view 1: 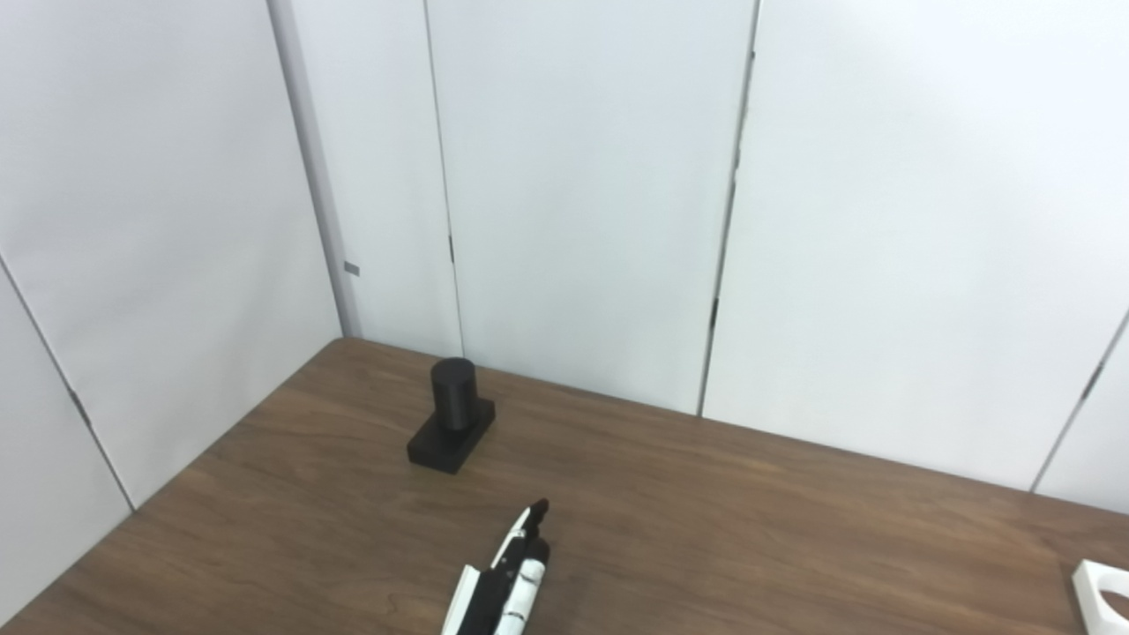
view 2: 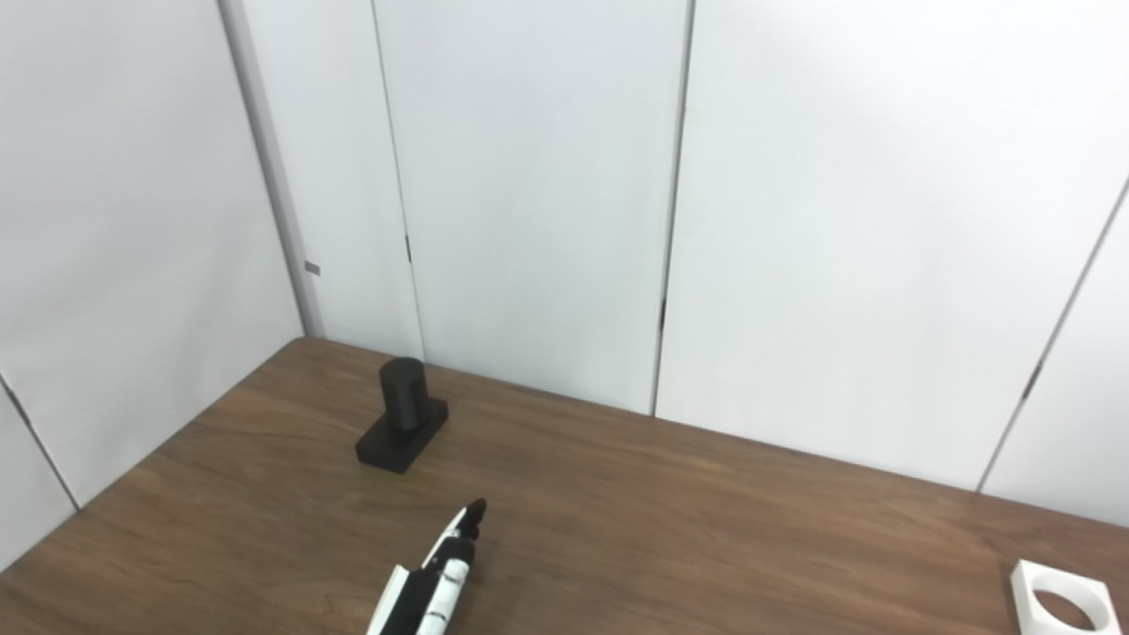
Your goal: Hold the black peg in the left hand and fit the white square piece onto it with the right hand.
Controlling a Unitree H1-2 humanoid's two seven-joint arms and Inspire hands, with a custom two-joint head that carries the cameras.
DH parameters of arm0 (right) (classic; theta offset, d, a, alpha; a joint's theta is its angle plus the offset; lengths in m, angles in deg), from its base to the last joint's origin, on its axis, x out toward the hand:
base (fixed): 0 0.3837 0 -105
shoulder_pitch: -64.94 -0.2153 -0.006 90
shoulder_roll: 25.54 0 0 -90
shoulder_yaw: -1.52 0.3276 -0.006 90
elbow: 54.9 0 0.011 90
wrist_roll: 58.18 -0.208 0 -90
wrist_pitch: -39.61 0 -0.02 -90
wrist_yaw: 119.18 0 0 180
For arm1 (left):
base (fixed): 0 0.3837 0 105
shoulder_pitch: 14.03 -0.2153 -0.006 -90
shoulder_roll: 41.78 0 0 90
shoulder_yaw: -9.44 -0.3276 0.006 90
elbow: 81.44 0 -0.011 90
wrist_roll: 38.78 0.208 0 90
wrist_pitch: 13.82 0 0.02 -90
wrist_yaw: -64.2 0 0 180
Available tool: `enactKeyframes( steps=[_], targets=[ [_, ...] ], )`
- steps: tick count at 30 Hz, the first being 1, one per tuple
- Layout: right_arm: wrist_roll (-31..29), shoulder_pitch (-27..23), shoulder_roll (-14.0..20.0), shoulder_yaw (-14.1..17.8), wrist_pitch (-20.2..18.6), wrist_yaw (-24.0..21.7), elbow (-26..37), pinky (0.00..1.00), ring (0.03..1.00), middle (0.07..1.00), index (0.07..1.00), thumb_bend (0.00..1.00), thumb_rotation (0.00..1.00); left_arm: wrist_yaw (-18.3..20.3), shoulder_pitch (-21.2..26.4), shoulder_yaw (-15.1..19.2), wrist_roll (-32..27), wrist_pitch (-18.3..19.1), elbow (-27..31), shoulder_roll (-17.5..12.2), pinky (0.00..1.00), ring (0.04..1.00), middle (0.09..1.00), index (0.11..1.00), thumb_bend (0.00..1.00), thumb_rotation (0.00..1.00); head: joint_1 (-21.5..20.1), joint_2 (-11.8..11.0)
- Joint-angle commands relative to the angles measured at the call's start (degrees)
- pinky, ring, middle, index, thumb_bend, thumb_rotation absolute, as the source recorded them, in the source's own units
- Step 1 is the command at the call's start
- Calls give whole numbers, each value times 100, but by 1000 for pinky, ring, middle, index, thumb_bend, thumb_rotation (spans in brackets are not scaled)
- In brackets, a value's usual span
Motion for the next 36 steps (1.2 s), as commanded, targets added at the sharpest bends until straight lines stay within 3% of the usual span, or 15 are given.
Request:
enactKeyframes(
  steps=[1,10,17,19,23,27,29,32,36],
  targets=[
    [-11,233,-91,-14,46,-35,-375,1000,935,878,988,699,1000,97,-208,-119,31,203,-74,341,958,988,989,971,526,999,-20,14],
    [-88,350,-109,-11,42,-61,-174,1000,918,866,982,703,1000,117,-316,-170,136,314,174,277,972,990,1000,984,540,1000,-180,142],
    [-265,477,-152,59,-28,-48,58,1000,897,845,975,699,1000,-163,-503,-238,1132,685,757,263,954,964,975,983,582,733,-180,236],
    [-277,482,-147,75,-21,-43,56,992,879,845,976,696,1000,-264,-469,-143,1377,865,1047,274,930,944,954,967,617,670,-152,267],
    [-273,491,-151,77,-162,-23,122,938,852,839,976,735,1000,-192,-286,85,1808,1581,1667,155,921,924,927,944,674,552,-146,286],
    [-312,499,-169,75,-140,-44,126,923,859,832,968,747,1000,-30,43,425,2069,2276,2004,-55,919,928,934,947,767,530,-125,306],
    [-324,498,-181,72,-142,-47,136,943,861,824,963,756,1000,41,197,575,2157,2560,2078,-146,858,923,940,941,820,513,-114,310],
    [-321,497,-184,65,-146,-57,149,975,871,826,964,757,1000,335,431,894,2653,2741,2055,-214,815,895,926,934,879,561,-119,321],
    [-281,503,-204,63,-194,-37,187,998,868,824,956,764,1000,666,754,1394,2885,2748,1851,-263,894,953,967,951,891,535,-120,331]
  ],
)
